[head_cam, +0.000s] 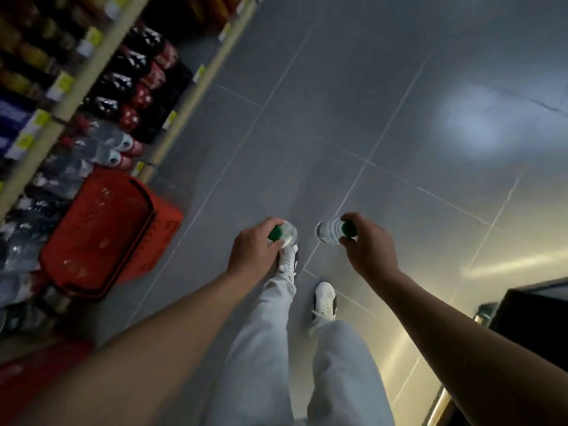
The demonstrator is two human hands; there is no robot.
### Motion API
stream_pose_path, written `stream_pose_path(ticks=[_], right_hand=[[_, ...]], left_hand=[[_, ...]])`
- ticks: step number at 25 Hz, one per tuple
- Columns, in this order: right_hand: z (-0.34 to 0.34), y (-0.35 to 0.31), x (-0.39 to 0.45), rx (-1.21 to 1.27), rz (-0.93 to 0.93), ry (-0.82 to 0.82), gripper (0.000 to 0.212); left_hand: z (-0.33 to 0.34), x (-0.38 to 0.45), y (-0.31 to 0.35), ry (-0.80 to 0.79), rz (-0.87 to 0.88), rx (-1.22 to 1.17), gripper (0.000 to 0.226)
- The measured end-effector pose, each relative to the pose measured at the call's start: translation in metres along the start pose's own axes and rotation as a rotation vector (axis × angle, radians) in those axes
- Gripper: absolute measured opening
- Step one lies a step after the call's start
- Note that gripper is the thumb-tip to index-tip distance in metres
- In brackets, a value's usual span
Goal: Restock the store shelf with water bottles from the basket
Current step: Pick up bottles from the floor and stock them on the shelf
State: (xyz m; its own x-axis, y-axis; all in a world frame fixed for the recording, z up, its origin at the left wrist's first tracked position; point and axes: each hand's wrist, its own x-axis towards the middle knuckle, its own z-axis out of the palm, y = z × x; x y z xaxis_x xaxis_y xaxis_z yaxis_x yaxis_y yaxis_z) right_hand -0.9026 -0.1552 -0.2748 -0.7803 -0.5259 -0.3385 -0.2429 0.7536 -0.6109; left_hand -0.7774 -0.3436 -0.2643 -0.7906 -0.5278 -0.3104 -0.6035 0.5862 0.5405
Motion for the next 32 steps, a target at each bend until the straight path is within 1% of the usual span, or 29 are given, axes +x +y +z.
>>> stream_pose_path(ticks=[3,7,10,12,16,20,22,25,28,32], right_hand=[[0.000,-0.061,-0.018,-0.082,-0.182,-0.089,0.040],[0.020,-0.155,-0.062,-0.158,-0.424,-0.226,0.039],[0.047,-0.212,-0.099,-0.195,-0.612,-0.306,0.037],[0.072,-0.252,-0.131,-0.234,-0.763,-0.361,0.038],[0.127,-0.330,-0.210,-0.281,-0.960,-0.475,0.038],[0.177,-0.398,-0.286,-0.198,-1.038,-0.503,0.036],[0.200,-0.436,-0.324,-0.150,-1.059,-0.491,0.036],[0.228,-0.495,-0.376,-0.091,-1.148,-0.474,0.039],[0.242,-0.554,-0.413,-0.034,-1.228,-0.457,0.037],[0.249,-0.643,-0.445,0.041,-1.308,-0.397,0.042]], left_hand=[[-0.042,-0.073,-0.029,0.202,-0.155,-0.090,0.034],[-0.089,-0.185,-0.074,0.473,-0.404,-0.189,0.032],[-0.110,-0.262,-0.102,0.631,-0.541,-0.215,0.033],[-0.125,-0.317,-0.123,0.744,-0.662,-0.227,0.033],[-0.156,-0.426,-0.164,0.962,-0.833,-0.280,0.032],[-0.198,-0.518,-0.215,1.086,-0.883,-0.267,0.034],[-0.225,-0.561,-0.243,1.153,-0.872,-0.259,0.035],[-0.269,-0.614,-0.275,1.268,-0.834,-0.233,0.030],[-0.315,-0.642,-0.295,1.353,-0.800,-0.221,0.029],[-0.392,-0.666,-0.321,1.434,-0.721,-0.163,0.030]])
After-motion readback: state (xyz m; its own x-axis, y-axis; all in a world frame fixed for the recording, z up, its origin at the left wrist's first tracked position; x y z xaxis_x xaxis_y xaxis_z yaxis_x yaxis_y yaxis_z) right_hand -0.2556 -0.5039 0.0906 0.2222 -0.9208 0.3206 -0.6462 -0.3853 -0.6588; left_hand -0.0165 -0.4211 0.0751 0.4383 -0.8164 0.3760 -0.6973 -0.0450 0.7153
